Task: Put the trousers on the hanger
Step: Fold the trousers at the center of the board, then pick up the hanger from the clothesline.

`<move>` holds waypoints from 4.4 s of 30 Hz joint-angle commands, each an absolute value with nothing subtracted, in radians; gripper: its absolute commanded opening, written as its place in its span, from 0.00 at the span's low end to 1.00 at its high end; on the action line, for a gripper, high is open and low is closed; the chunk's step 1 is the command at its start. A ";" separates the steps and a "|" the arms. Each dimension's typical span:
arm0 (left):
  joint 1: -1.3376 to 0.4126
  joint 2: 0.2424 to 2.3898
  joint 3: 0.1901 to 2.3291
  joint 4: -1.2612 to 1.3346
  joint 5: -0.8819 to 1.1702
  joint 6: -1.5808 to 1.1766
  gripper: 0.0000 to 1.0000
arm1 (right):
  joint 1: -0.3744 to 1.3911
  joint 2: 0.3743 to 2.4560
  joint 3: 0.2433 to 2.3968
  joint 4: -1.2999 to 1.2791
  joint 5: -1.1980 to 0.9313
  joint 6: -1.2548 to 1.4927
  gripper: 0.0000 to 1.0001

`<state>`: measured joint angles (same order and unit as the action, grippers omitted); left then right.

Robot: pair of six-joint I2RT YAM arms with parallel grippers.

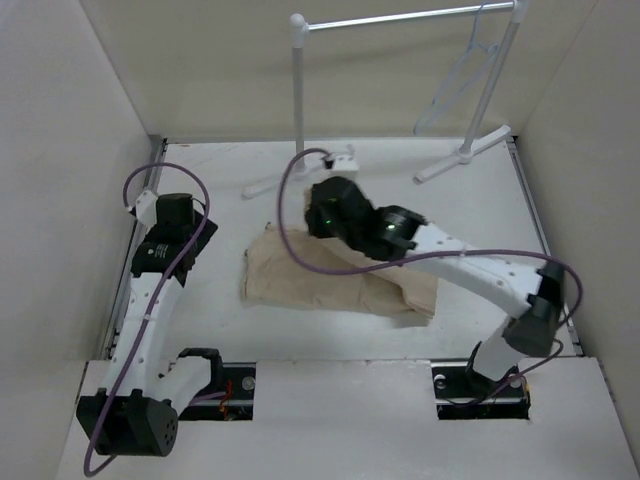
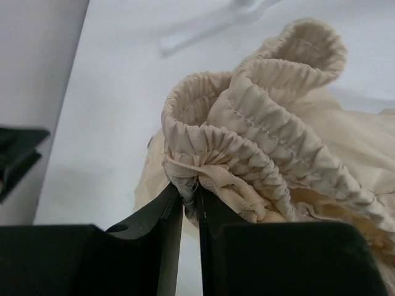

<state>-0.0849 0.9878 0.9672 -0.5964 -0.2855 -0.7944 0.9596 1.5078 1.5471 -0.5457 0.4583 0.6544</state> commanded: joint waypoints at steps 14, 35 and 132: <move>-0.015 0.980 0.928 -0.560 -0.199 -0.816 0.52 | 1.055 1.645 1.573 -0.572 0.279 0.614 0.79; -0.341 1.706 1.054 -0.298 -0.255 -0.793 0.52 | 0.660 1.105 0.543 -0.348 0.012 0.902 0.19; -0.545 1.512 1.327 -0.296 -0.025 -0.713 0.55 | 0.050 1.654 1.855 -0.196 -0.446 0.557 0.06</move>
<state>-0.5369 1.5055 1.2480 -0.2806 -0.0471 -0.7341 0.0334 1.7432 1.9034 -0.2703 -0.4152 0.5983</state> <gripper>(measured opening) 0.546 0.085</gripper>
